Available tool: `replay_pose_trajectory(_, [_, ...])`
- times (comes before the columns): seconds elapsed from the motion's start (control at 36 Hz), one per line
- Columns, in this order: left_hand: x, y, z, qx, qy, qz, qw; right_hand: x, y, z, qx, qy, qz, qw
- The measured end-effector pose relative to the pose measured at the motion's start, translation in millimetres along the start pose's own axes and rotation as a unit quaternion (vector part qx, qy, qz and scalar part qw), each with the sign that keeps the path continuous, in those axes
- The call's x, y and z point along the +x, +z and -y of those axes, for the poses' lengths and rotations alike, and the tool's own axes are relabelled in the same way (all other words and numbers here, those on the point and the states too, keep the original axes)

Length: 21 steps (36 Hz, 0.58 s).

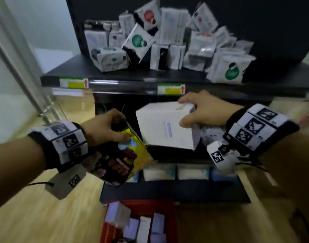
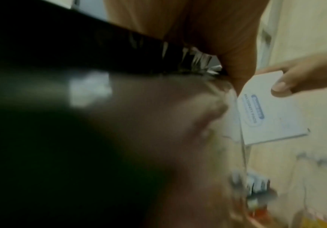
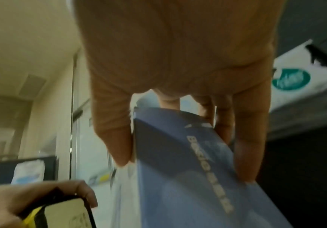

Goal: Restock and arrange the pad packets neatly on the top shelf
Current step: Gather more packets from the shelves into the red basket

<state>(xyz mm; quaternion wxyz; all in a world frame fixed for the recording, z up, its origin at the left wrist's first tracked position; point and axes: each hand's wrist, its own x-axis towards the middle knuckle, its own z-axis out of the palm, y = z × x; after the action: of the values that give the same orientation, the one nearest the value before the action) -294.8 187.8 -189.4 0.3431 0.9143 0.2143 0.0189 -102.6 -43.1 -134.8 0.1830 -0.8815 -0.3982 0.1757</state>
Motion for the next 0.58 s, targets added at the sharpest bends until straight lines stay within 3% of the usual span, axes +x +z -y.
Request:
replay_pose_trajectory(0.14, [11.7, 70.3, 75.5, 0.068, -0.044, 0.121, 0.989, 38.4, 112.2, -25.0, -0.13, 0.024, 0.11, 0.985])
replay_pose_trajectory(0.28, [32.3, 163.7, 156.7, 0.073, -0.115, 0.161, 0.977, 75.8, 237.8, -80.2, -0.152, 0.078, 0.224, 0.959])
replay_pose_trajectory(0.58, [25.1, 371.5, 346.6, 0.012, -0.276, 0.088, 0.957, 109.7, 511.0, -204.0, -0.154, 0.195, 0.295, 0.923])
